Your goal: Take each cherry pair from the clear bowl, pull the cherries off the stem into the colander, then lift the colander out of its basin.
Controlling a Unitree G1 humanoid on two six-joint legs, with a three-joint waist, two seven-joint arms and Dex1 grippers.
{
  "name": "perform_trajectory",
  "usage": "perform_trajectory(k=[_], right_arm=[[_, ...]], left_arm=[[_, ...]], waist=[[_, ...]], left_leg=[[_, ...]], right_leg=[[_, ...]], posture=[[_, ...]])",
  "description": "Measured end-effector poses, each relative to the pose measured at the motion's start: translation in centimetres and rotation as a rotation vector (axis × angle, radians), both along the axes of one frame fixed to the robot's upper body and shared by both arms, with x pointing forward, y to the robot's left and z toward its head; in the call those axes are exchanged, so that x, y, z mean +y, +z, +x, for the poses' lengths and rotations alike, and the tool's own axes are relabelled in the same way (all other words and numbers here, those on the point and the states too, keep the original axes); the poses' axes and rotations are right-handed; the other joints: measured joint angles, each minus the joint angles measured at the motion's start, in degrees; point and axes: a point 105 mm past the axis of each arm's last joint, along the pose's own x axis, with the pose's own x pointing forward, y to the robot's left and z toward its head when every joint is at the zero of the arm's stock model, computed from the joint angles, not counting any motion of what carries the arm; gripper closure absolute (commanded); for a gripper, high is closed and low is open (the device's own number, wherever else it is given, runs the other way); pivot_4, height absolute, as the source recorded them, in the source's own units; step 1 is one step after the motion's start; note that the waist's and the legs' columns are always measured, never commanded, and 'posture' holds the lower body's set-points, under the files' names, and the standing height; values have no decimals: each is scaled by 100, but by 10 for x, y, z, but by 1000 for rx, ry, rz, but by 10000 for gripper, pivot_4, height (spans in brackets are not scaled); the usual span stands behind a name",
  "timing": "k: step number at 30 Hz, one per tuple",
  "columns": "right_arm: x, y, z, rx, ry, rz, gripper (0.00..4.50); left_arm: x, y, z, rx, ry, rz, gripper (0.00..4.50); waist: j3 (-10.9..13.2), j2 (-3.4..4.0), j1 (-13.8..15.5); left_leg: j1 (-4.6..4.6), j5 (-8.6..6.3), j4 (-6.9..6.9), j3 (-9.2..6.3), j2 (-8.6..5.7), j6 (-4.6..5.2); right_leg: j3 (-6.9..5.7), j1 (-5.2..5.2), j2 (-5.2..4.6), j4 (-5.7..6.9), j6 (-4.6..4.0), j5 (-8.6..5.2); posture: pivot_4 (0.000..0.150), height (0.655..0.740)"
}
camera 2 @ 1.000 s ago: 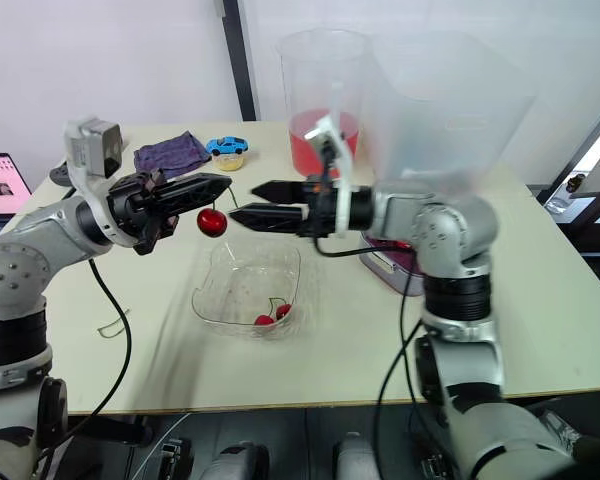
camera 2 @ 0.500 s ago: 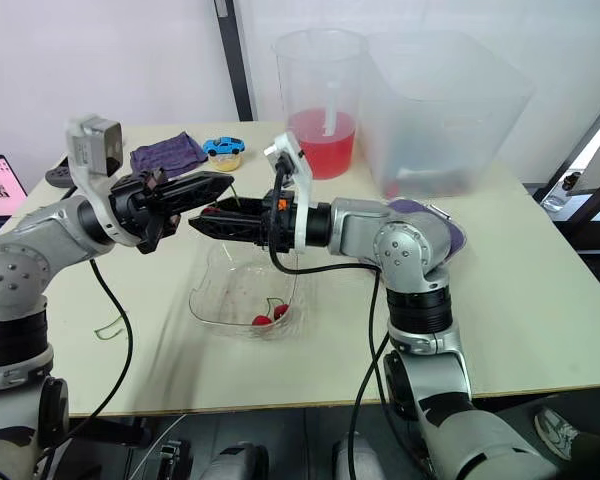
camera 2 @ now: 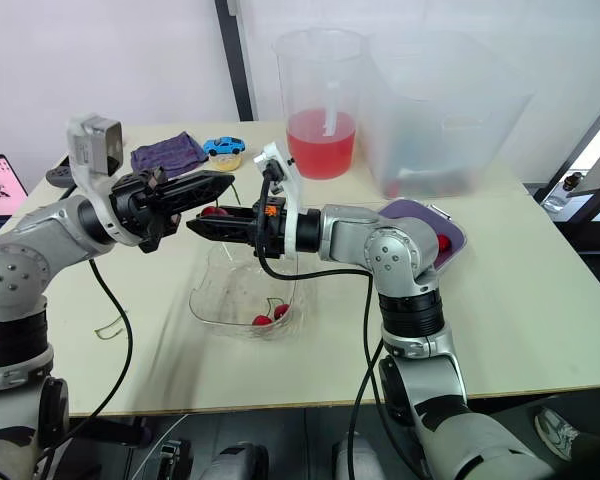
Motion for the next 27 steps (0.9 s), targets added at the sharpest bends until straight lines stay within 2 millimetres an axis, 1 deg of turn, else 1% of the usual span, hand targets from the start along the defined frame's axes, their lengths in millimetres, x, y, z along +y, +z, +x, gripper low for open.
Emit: perform_trajectory(k=[4,10,13,15,18,20,22,23,24,25,26,27], right_arm=[[-2,-2,0,4,-1,0,34023],[-3,-13,1,1,0,-41,34023],[-1,-41,0,63,3,-112,34023],[-1,-52,-1,90,9,-145,34023],[-3,-53,0,89,5,-154,34023],[-11,-55,4,81,-18,-177,34023],[-32,-55,15,49,-89,-218,34023],[-47,-52,22,21,-134,-250,34023],[-68,-47,31,-15,-198,-294,34023],[-94,-38,43,-67,-283,-343,34023],[-112,-32,49,-113,-336,-390,34023],[-139,-25,56,-182,-411,-478,34023]], left_arm=[[0,0,0,0,2,1,45000],[-2,-5,4,17,8,14,45000],[-3,-1,3,-3,2,-3,45000],[-3,0,3,-13,-1,-6,45000],[-3,0,3,-14,-2,-6,45000],[-3,1,3,-14,-3,-7,45000],[-2,1,4,-14,1,-7,45000],[-1,1,4,-15,4,-7,45000],[1,1,4,-16,12,-5,45000],[5,0,4,-15,26,-1,45000],[6,-1,4,-14,33,-1,45000],[9,-3,4,-8,44,2,45000]], waist=[[0,0,0],[0,0,1],[0,-1,-1],[0,-1,-3],[0,-1,2],[0,-1,6],[0,-1,41],[0,-1,61],[1,-1,77],[1,-2,87],[1,-1,95],[1,-1,112]], left_leg=[[0,0,-1,0,0,0],[0,0,-1,0,0,0],[0,0,-1,1,0,0],[0,0,-1,1,0,0],[0,0,-1,0,0,0],[0,0,0,1,0,1],[0,-2,3,-1,-4,5],[-1,-10,4,0,-7,18],[-1,-22,5,3,-9,39],[-1,-23,5,5,-9,41],[-1,-23,2,5,-9,41],[0,-25,1,8,-8,45]], right_leg=[[0,0,0,0,0,0],[0,0,0,0,0,0],[0,0,0,-1,0,0],[1,-1,0,0,0,0],[0,0,0,-1,0,0],[1,0,0,-2,0,0],[-2,6,-3,-4,0,0],[-1,6,-6,-6,0,0],[0,6,-7,-7,0,0],[1,6,-7,-9,1,0],[0,5,-6,-10,1,0],[-1,6,-5,-12,2,-1]], posture=[[1500,7337],[1500,7337],[1500,7337],[1500,7337],[1500,7337],[1500,7337],[1500,7337],[1500,7337],[1500,7337],[1500,7337],[1500,7337],[1500,7337]])
